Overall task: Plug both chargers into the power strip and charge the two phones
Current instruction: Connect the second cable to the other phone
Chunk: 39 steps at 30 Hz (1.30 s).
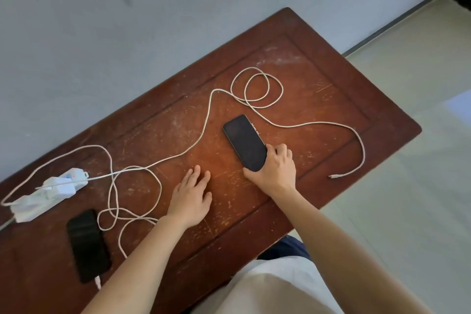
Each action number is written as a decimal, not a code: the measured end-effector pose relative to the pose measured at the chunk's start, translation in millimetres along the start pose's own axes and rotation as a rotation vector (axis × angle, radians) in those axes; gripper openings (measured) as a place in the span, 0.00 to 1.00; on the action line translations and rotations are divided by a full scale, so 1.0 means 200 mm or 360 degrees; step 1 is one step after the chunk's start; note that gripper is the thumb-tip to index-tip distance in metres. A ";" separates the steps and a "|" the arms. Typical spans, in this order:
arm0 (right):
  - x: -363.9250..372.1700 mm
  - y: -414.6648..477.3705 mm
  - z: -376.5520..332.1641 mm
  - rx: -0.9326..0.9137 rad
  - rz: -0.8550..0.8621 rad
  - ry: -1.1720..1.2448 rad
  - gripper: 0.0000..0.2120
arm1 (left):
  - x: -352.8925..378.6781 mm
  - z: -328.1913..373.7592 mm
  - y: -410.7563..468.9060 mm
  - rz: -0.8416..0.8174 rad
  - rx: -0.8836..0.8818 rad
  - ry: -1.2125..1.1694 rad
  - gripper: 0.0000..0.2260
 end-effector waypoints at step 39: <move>-0.23 -0.18 0.50 0.0121 0.0228 -0.0649 0.10 | -0.29 0.28 -0.23 -0.0070 -0.0339 -0.2817 0.42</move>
Point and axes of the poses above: each hand's wrist, its own y-axis towards the middle knuckle, its own x-axis out of the palm, z = x × y, the point moved 4 cm from there along y, towards the middle knuckle, and after that the axes turned 3 degrees about y, right-handed, at the moved point
